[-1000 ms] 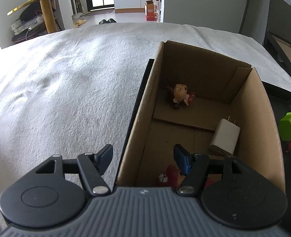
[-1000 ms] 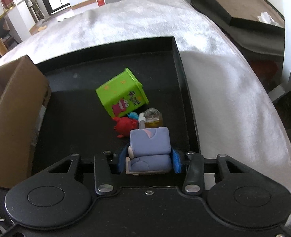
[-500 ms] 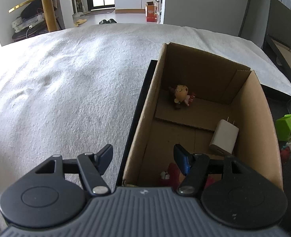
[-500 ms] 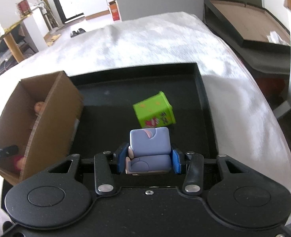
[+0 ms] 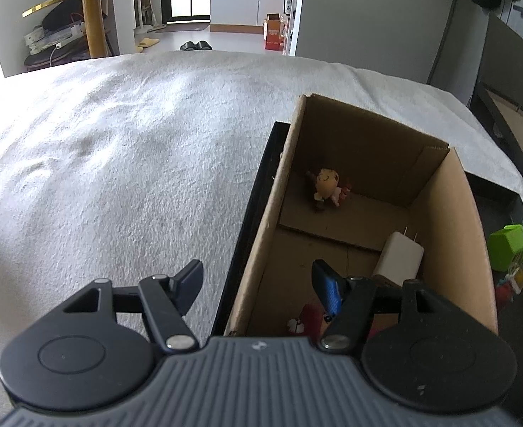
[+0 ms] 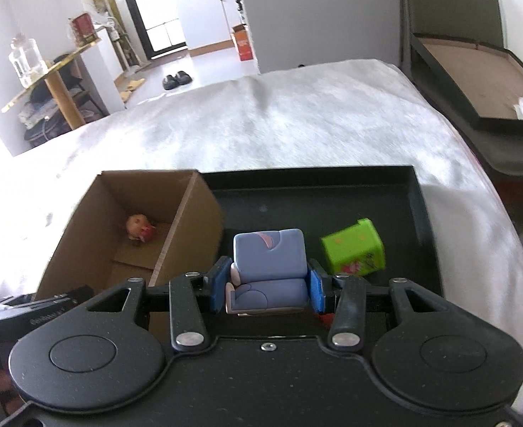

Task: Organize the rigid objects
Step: 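Carry the lavender armchair with the right gripper into the box and release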

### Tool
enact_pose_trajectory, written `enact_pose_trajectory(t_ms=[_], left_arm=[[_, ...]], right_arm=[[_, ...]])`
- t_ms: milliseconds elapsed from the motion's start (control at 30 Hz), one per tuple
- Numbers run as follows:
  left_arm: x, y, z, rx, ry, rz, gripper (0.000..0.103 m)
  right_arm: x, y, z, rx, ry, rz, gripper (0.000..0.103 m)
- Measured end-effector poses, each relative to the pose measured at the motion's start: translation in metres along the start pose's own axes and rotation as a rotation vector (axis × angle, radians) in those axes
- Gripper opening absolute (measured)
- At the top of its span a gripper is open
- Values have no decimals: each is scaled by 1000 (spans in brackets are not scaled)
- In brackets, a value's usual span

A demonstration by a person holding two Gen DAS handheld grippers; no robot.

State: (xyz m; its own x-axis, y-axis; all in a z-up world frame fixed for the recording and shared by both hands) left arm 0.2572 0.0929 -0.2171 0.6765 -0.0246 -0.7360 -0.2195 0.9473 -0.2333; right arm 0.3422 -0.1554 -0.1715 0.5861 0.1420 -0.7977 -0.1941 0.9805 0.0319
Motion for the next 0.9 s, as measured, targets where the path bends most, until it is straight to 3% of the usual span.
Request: enact_pose_trajectory(t_ms=[300,667,900], left_arm=[[-2,4,2,-19,-21,-29,59],[-1,8,2,-41,-6,-71,19],[-2,12,3,-54,-13,-73,14]], right_arm=[[-2,33,15,-23,-29,39,44],[0,74,25,-72,-52,104,44],[7,94,19,-111,-36,118,44]])
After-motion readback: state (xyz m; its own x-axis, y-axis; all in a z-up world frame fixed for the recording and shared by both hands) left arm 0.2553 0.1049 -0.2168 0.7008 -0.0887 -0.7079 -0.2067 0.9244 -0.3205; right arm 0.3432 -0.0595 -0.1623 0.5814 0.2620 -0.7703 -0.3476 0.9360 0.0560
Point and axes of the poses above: each gripper's, at about its wrist camera, not at the fingertips, and x roughly the way its jaws point, y to its left, z to its top, the point moved 8 cm from there along x, roughly the way its jaws point, and after that the axes turned 13 degrees about -z, right-handed, at the moved point
